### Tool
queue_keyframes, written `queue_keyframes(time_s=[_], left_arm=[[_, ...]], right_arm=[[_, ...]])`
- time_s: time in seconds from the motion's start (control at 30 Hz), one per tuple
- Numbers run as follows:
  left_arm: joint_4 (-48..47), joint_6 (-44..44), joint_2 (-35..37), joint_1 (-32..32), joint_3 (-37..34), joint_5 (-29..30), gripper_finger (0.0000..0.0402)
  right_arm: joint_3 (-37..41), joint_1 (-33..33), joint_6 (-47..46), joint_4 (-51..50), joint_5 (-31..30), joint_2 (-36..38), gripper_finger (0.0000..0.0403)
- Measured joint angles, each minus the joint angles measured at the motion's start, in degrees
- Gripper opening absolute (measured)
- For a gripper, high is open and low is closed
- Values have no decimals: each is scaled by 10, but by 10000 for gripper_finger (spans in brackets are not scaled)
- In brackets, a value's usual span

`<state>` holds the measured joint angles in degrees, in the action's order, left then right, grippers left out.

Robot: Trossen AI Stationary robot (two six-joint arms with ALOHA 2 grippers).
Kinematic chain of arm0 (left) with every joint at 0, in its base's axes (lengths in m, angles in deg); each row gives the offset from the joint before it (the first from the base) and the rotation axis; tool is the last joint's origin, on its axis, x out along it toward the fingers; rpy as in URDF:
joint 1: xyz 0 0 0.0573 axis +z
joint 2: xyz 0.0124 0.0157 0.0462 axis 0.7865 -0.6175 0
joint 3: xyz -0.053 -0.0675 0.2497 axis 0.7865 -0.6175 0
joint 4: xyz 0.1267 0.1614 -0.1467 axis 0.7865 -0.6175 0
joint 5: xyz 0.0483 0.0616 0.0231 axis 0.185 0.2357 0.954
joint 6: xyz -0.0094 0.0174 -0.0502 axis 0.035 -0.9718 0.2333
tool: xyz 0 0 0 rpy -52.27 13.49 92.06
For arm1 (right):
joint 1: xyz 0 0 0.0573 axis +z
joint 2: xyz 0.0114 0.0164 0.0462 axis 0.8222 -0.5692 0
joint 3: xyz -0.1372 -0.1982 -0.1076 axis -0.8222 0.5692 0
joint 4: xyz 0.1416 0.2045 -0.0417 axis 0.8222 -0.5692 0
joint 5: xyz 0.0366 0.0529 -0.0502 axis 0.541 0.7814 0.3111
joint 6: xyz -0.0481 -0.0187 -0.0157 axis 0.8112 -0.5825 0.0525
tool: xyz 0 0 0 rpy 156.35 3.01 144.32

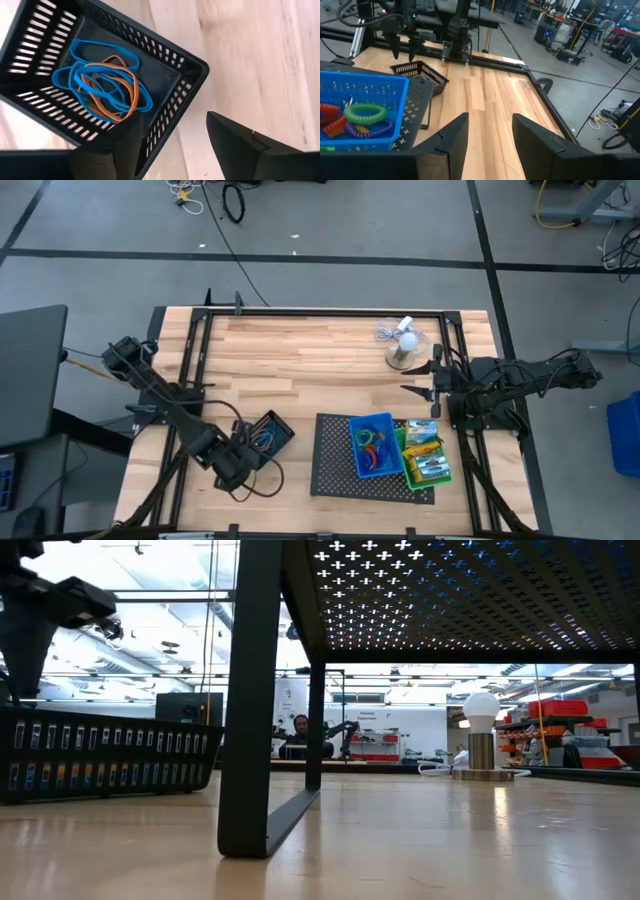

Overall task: Pick & Place Office Desk Supplies
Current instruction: Put the black bin with the rubber bands on the shelf

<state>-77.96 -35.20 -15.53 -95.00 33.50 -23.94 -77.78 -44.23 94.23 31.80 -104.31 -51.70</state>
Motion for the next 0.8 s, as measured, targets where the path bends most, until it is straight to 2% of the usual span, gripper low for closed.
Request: queue_keyframes(time_s=[0.17,0.53,0.67,0.8], left_arm=[[12,6,-3,-4,-18,2,231],[35,-3,-74,0,-32,34,221],[43,8,-81,1,-31,59,180],[59,10,-92,1,-32,60,98]], right_arm=[[0,0,-4,1,0,0,160],[0,0,-5,2,1,0,160],[0,0,-8,3,4,0,160],[0,0,-16,3,10,0,160]])
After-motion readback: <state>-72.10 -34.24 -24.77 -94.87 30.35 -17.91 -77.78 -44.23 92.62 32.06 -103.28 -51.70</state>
